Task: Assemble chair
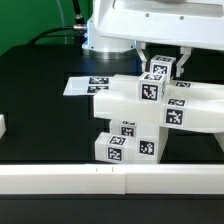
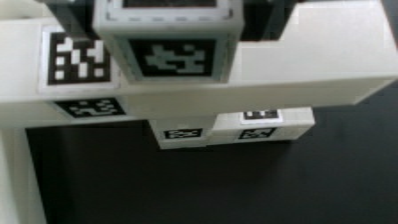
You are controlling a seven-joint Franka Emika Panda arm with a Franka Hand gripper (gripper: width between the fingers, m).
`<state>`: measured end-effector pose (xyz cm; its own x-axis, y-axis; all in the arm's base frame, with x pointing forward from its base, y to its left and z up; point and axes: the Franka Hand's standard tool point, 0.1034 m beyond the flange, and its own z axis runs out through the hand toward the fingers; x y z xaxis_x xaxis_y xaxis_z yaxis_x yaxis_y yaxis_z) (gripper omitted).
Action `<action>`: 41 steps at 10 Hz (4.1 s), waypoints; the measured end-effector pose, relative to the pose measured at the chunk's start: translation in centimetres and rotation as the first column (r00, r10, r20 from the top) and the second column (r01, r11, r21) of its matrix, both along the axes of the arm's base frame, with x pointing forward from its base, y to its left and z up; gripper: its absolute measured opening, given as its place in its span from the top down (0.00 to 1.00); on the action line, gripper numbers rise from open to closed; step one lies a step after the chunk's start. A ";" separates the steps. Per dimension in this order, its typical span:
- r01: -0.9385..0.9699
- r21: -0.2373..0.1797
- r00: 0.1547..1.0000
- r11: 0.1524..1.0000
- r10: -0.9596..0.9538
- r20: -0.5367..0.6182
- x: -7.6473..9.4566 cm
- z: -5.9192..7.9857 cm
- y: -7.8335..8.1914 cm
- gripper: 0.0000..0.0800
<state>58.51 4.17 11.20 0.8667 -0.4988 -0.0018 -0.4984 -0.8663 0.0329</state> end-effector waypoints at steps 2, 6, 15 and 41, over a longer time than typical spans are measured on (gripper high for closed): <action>0.132 -0.001 0.991 0.991 -0.132 0.004 0.0 0.0 0.1 0.66; 0.373 0.007 0.928 0.928 -0.373 0.008 0.0 0.0 0.3 0.66; 0.379 0.016 0.925 0.925 -0.379 0.003 0.0 -0.1 0.5 0.25; -0.188 -0.003 0.982 0.982 0.188 0.003 0.0 -0.3 0.3 0.66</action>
Offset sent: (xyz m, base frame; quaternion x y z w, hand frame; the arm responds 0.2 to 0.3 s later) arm 0.0000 0.0000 0.0000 0.0000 0.0000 0.1938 0.9810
